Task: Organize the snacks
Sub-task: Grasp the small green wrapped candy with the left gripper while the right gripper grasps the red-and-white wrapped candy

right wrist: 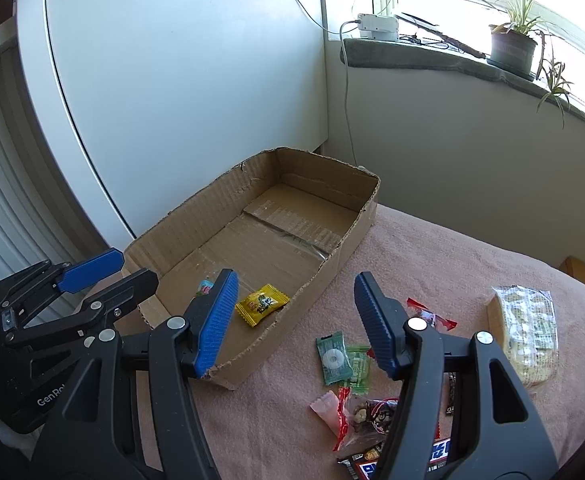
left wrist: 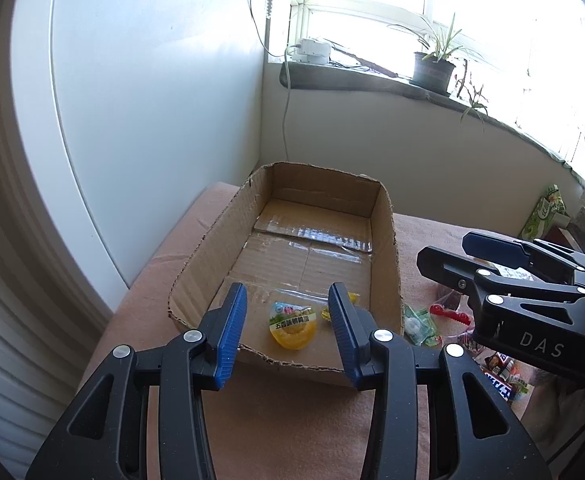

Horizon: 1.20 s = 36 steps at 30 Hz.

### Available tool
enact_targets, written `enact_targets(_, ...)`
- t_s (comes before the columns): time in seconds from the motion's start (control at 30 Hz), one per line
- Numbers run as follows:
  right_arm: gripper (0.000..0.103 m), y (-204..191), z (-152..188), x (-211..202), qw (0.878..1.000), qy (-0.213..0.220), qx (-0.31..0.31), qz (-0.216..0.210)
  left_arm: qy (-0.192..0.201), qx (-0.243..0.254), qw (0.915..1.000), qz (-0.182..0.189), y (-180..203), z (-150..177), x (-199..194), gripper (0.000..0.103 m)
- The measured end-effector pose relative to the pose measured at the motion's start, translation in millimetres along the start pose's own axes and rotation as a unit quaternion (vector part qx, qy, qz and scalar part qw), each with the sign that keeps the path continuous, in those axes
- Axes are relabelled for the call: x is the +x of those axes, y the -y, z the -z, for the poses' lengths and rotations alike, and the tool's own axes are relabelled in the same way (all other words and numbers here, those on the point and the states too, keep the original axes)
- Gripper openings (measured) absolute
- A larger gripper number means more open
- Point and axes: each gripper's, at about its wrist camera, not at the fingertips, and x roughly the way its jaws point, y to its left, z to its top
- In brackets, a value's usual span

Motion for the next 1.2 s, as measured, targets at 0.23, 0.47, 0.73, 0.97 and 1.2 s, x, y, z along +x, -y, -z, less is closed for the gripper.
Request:
enact_targets(0.23,0.063,17.2,14.8,-25.8,1.000,0.009,0.008,0.010,0.003,0.003,0.9999,0.011,13.4,6.0,-10.8,0.041)
enact_targets(0.47,0.063,50.2,35.4,-54.0,0.999,0.010,0.029,0.036,-0.009,0.015,0.9991,0.038,33.8,17.6,-15.2,0.041)
enact_targets(0.73,0.064,98.0,72.7,-75.1,0.996,-0.009,0.065,0.068,-0.032,0.028,0.9968,0.067,59.8,30.6,-13.3,0.041)
enact_targets(0.97,0.064,129.8,102.9,-79.9,0.992,-0.035,0.093,0.081,-0.060,0.049,0.9922,0.098,85.0,47.5,-9.1,0.041)
enact_targets(1.2,0.064,129.4,131.5,-79.2,0.991,-0.060,0.091,0.072,-0.096,0.076,0.9829,0.138,113.0,71.3,-9.0,0.041)
